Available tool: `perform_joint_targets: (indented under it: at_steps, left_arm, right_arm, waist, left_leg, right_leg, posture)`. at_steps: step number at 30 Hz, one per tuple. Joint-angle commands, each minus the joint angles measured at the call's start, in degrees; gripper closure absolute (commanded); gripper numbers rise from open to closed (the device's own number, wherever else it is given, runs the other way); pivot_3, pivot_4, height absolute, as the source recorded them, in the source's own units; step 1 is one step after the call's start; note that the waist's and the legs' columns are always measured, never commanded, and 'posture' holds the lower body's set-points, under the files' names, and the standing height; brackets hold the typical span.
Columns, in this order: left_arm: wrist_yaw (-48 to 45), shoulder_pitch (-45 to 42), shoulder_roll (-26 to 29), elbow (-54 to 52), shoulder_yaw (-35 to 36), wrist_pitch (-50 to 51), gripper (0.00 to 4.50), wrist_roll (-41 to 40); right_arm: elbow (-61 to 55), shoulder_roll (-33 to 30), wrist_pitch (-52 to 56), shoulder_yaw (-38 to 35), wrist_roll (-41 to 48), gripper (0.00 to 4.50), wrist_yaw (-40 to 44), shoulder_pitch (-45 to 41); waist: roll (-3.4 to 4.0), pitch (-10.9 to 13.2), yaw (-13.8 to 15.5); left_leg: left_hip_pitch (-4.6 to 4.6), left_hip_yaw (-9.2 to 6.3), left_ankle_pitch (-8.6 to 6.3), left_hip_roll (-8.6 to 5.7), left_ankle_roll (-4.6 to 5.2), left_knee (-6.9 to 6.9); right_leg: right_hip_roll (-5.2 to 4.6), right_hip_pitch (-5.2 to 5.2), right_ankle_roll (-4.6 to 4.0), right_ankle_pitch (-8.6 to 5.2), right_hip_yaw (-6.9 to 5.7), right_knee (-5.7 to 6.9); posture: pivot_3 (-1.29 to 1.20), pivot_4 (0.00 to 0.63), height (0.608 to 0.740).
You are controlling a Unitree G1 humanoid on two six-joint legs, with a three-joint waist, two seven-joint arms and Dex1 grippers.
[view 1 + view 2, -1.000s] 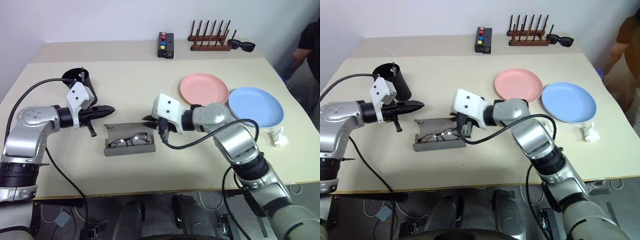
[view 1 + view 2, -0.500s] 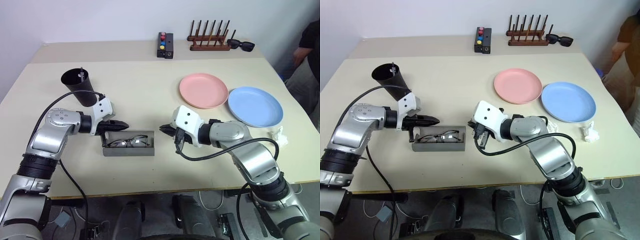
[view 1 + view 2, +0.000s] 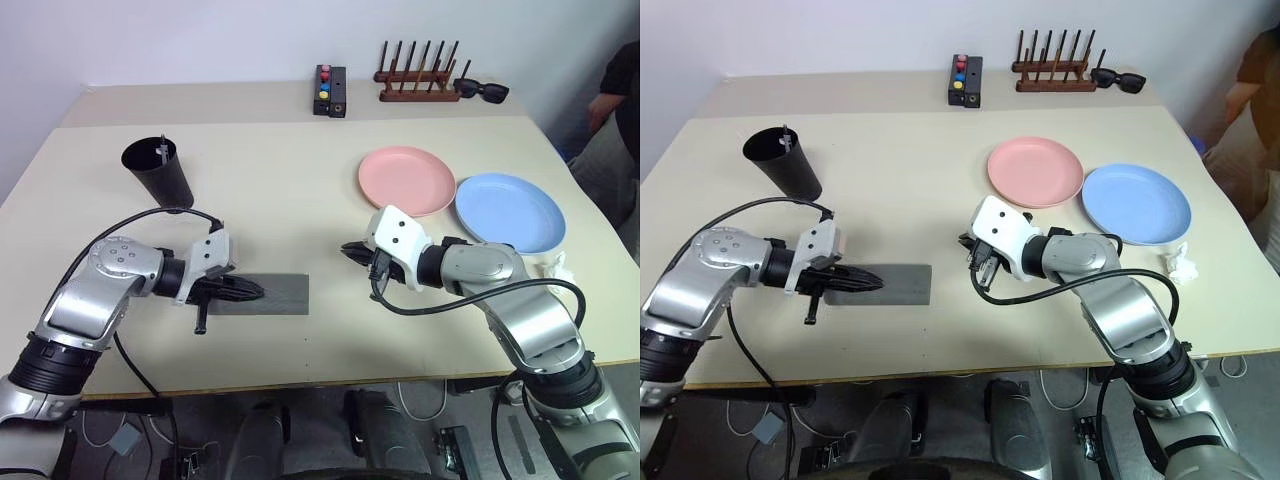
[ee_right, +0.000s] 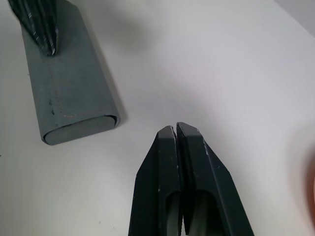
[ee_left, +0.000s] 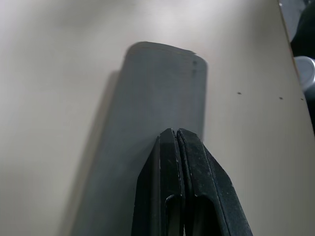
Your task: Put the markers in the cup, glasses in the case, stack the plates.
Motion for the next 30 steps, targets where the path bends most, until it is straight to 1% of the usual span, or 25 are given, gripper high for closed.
perform_joint_targets:
  at_steps: [1, 4, 7, 11, 13, 14, 15, 16, 18, 20, 25, 27, 30]
  left_arm:
    - [1.04, 1.49, 0.25, -0.95, -0.24, 0.53, 4.5, 0.3]
    - [2.18, 1.12, -1.0, -1.74, 1.66, 1.76, 4.5, -2.17]
    - [4.27, -0.9, -3.52, -2.54, 6.23, 4.98, 4.5, -7.89]
    - [7.11, -2.66, -5.07, -2.71, 9.15, 5.66, 4.5, -10.08]
    - [8.6, -3.68, -5.45, -2.12, 10.06, 5.75, 4.5, -10.27]
    - [9.13, -3.96, -5.5, -1.83, 10.24, 5.52, 4.5, -10.15]
    - [9.46, -4.11, -5.49, -1.66, 10.3, 5.36, 4.5, -10.1]
    - [9.92, -4.16, -5.55, -1.47, 10.28, 5.11, 4.5, -9.84]
    - [10.63, -4.08, -5.74, -1.38, 10.21, 5.03, 4.5, -9.73]
    - [11.62, -3.92, -6.33, -1.38, 9.9, 4.93, 4.5, -9.61]
    - [13.95, -2.79, -7.51, -2.57, 9.32, 5.11, 4.5, -9.13]
    - [14.58, -2.22, -7.67, -3.45, 9.41, 5.46, 4.5, -9.47]
    - [15.7, -1.44, -7.89, -4.82, 9.74, 6.31, 4.5, -10.22]
  right_arm:
    - [-0.02, -0.66, -1.6, -1.36, 0.59, 4.47, -0.32, -0.11]
    - [0.6, -1.05, -2.16, -1.85, 0.66, 4.47, -0.23, 0.19]
    - [2.13, -2.71, -3.14, -4.04, 0.63, 4.47, -0.19, 0.68]
    - [5.13, -5.35, -5.14, -7.57, 0.2, 4.47, -0.57, 1.69]
    - [8.59, -5.76, -6.03, -9.63, -0.15, 3.95, -1.74, 1.24]
    - [10.24, -6.19, -7.32, -9.89, -0.64, 3.57, -1.88, 1.13]
    - [11.31, -6.5, -8.34, -9.94, -0.98, 3.13, -1.87, 1.1]
    - [14.17, -7.58, -11.62, -8.9, -3.32, 2.68, -2.42, 0.92]
    - [20.71, -8.85, -18.61, -6.73, -8.18, 1.54, -4.32, -0.11]
    - [28.44, -9.78, -26.71, -3.82, -12.95, 0.54, -5.45, -1.92]
    - [47.29, -8.44, -42.86, 1.07, -21.1, 0.54, -9.2, -9.23]
    - [53.04, -7.23, -47.45, 2.07, -22.62, 0.54, -9.98, -11.63]
    - [62.36, -5.23, -54.98, 4.03, -26.4, 0.54, -13.28, -16.15]
  waist:
    - [0.0, 0.0, 0.0]
    - [0.0, 0.0, 0.02]
    - [-0.01, 0.01, 0.26]
    - [-0.02, 0.01, 0.24]
    - [-0.02, 0.01, 0.22]
    - [-0.02, 0.01, 0.21]
    - [-0.02, 0.01, 0.17]
    - [-0.02, 0.01, 0.08]
    - [-0.01, 0.01, -0.06]
    - [-0.01, 0.01, -0.06]
    - [0.0, 0.02, -0.16]
    - [0.01, 0.02, -0.17]
    - [0.01, 0.02, -0.12]
  left_leg:
    - [0.01, -0.01, 0.0, 0.0, 0.0, 0.0]
    - [0.01, 0.0, 0.0, 0.0, 0.0, 0.0]
    - [-0.02, -0.01, 0.0, -0.01, 0.0, 0.02]
    - [-0.05, -0.01, 0.0, -0.02, 0.0, 0.06]
    - [-0.05, -0.01, 0.0, -0.02, 0.0, 0.06]
    - [-0.04, -0.01, 0.0, -0.03, 0.0, 0.06]
    - [-0.03, 0.0, 0.0, -0.03, 0.0, 0.06]
    - [-0.03, 0.0, 0.0, -0.03, 0.0, 0.05]
    - [-0.02, 0.02, 0.0, -0.03, 0.0, 0.03]
    - [-0.01, 0.06, 0.0, -0.04, 0.0, 0.03]
    - [0.01, 0.11, 0.0, -0.04, 0.0, 0.03]
    - [0.01, 0.11, 0.0, -0.04, 0.0, 0.01]
    - [0.01, 0.09, 0.0, -0.04, 0.0, 0.0]
  right_leg:
    - [0.0, 0.01, 0.0, 0.0, 0.0, 0.0]
    - [0.0, 0.01, 0.0, 0.0, 0.0, 0.0]
    - [-0.02, 0.01, 0.01, 0.0, 0.0, -0.01]
    - [-0.02, 0.01, 0.01, 0.0, 0.0, -0.03]
    - [-0.01, 0.01, 0.02, 0.01, -0.01, -0.02]
    - [-0.01, 0.01, 0.02, 0.01, 0.0, -0.02]
    - [-0.01, 0.02, 0.03, 0.02, 0.0, -0.02]
    - [-0.01, 0.02, 0.05, 0.03, 0.0, -0.02]
    - [0.0, 0.02, 0.15, 0.09, 0.0, -0.03]
    - [-0.01, 0.02, 0.13, 0.08, 0.01, -0.03]
    - [0.0, 0.01, 0.16, 0.11, 0.05, -0.02]
    - [0.0, 0.0, 0.17, 0.11, 0.05, -0.02]
    - [0.0, 0.0, 0.17, 0.12, 0.06, -0.02]
  posture:
    - [0.0, 0.15, 0.735]
    - [0.0, 0.15, 0.735]
    - [0.0, 0.15, 0.735]
    - [0.0, 0.15, 0.735]
    - [0.0, 0.15, 0.735]
    - [0.0, 0.15, 0.735]
    - [0.0, 0.15, 0.735]
    - [0.0, 0.15, 0.735]
    - [0.0, 0.15, 0.735]
    - [0.0, 0.15, 0.735]
    - [0.0, 0.15, 0.735]
    - [0.0, 0.15, 0.735]
    - [0.0, 0.15, 0.735]
